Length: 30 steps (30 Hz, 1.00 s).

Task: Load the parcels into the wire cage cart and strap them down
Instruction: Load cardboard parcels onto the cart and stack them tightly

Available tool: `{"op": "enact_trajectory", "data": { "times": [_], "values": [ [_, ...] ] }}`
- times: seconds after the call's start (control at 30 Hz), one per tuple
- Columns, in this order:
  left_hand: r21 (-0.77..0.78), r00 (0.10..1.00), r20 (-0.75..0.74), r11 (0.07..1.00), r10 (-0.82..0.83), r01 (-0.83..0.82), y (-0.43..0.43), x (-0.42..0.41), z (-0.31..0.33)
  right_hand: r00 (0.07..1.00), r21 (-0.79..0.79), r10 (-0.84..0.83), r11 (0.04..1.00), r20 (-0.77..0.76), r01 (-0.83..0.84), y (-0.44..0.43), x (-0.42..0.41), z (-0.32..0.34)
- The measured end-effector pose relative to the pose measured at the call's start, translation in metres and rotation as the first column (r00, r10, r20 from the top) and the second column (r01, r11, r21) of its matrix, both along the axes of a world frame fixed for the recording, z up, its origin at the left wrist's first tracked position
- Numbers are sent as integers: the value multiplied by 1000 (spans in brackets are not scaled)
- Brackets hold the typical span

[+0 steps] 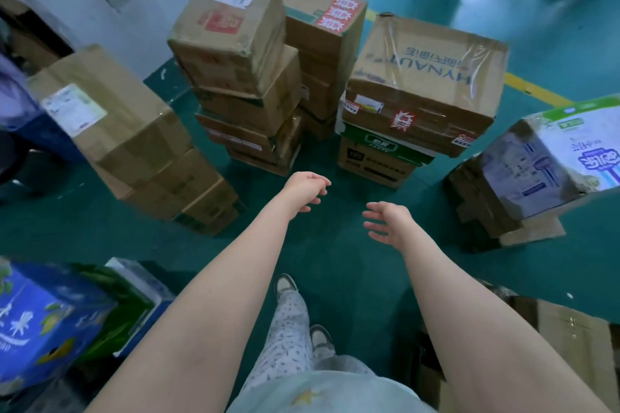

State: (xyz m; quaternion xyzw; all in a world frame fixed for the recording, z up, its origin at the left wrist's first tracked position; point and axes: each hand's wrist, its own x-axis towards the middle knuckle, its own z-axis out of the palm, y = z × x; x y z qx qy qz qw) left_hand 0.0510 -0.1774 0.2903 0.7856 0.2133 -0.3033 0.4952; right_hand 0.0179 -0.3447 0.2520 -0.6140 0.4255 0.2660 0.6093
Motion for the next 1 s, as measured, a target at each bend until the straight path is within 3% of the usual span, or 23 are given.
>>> {"op": "enact_trajectory", "data": {
  "times": [0.33,0.53,0.67,0.8,1.0],
  "values": [
    [27,994,-3,994,-105,105,-14,116,-3,988,41,-148,988,44,146,-4,82,-8],
    [50,989,-24,987,-149,150,-39,157,-14,963,-75,-270,960,14,270,-47,112,-13],
    [88,993,-45,990,-108,112,-60,196,-21,945,-160,-328,932,2,324,-89,154,-11],
    [106,993,-88,990,-81,91,-87,225,-30,969,-192,-245,949,40,248,-119,195,-6],
    [95,974,-120,979,190,-179,-121,270,-49,971,-471,-233,852,53,230,-186,225,-23]
  ]
}}
